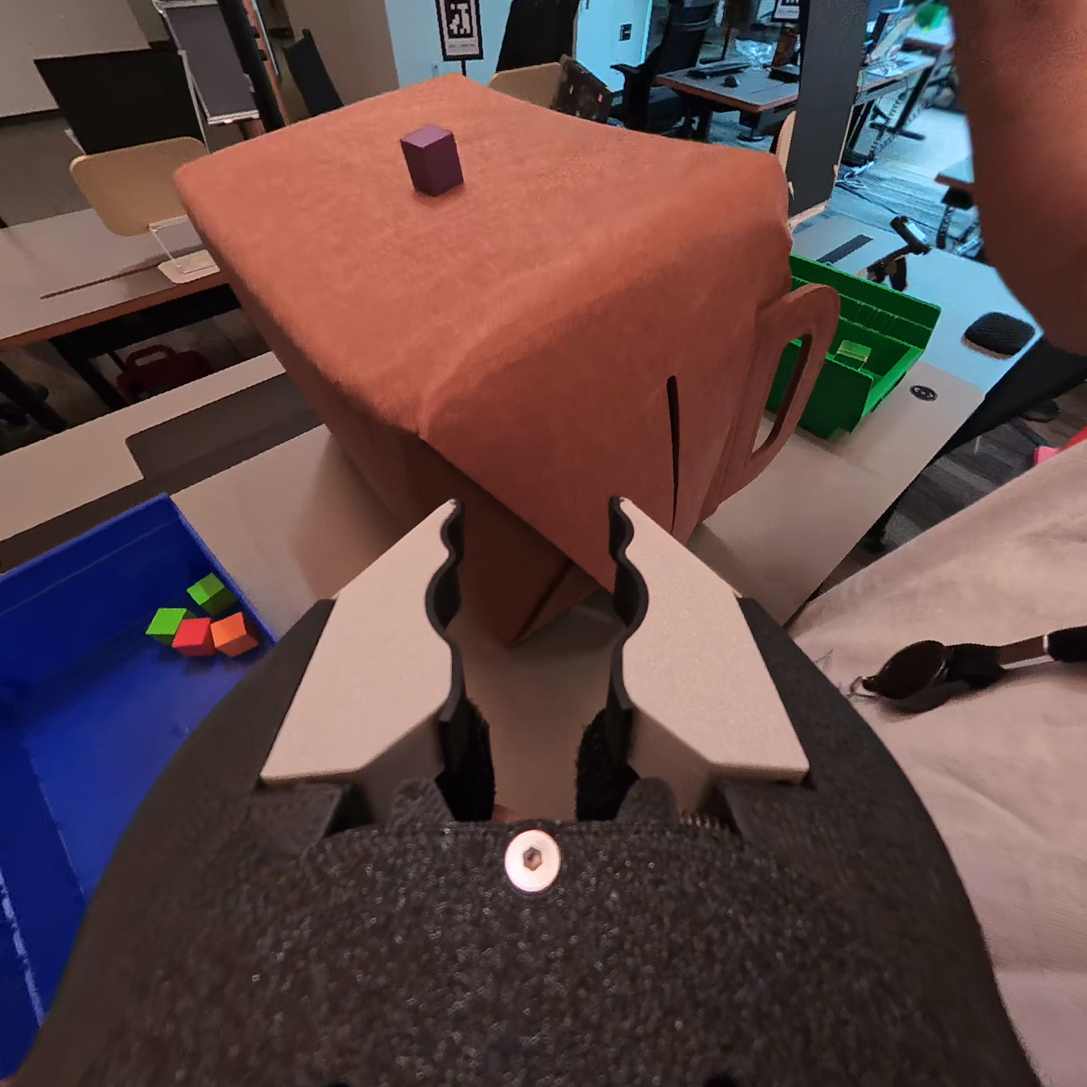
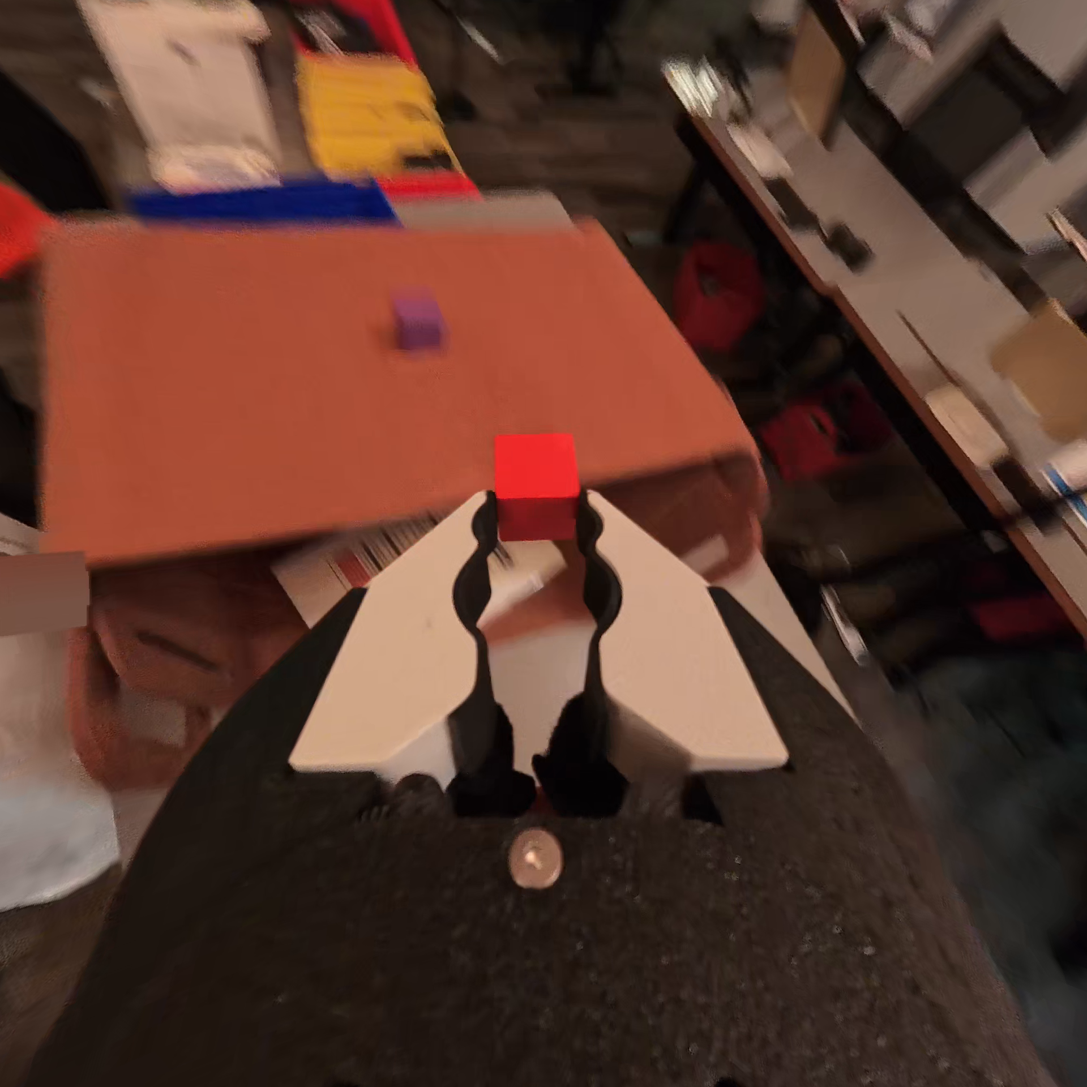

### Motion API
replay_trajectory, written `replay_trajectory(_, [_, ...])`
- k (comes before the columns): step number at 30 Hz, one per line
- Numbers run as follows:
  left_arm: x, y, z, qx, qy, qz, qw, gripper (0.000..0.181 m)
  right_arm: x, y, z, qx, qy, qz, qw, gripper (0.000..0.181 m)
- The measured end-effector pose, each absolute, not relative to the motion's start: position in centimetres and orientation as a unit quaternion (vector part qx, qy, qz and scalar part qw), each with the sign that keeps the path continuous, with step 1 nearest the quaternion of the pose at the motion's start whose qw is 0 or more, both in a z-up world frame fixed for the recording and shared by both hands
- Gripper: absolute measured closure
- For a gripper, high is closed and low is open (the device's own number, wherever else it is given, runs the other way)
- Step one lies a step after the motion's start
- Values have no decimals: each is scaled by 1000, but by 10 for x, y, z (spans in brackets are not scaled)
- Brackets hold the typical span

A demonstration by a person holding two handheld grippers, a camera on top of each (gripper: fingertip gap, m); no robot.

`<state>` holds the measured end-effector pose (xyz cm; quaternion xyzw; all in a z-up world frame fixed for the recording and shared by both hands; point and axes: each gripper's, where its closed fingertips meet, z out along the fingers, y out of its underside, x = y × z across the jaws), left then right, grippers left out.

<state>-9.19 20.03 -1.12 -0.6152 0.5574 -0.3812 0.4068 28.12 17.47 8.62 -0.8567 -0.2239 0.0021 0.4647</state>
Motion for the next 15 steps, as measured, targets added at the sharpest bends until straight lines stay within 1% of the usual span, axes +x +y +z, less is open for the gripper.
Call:
replay_trajectory(2, [-87, 203, -12, -616, 562, -379, 401, 131, 334, 125, 57, -897, -167, -53, 405, 155])
replay_trajectory(5, [-81, 201, -15, -618, 570, -381, 385, 131, 398, 52, -10, -941, -82, -94, 315, 156])
replay_trajectory(11, [-70, 192, -25, -628, 582, -369, 362, 131, 463, -43, -189, -979, 24, -74, 186, 155])
replay_trajectory(13, [-65, 187, -24, -629, 584, -366, 359, 131, 471, -58, -233, -980, 52, -59, 183, 155])
replay_trajectory(15, [-61, 181, -25, -628, 589, -364, 355, 131, 472, -60, -259, -976, 78, -44, 200, 155])
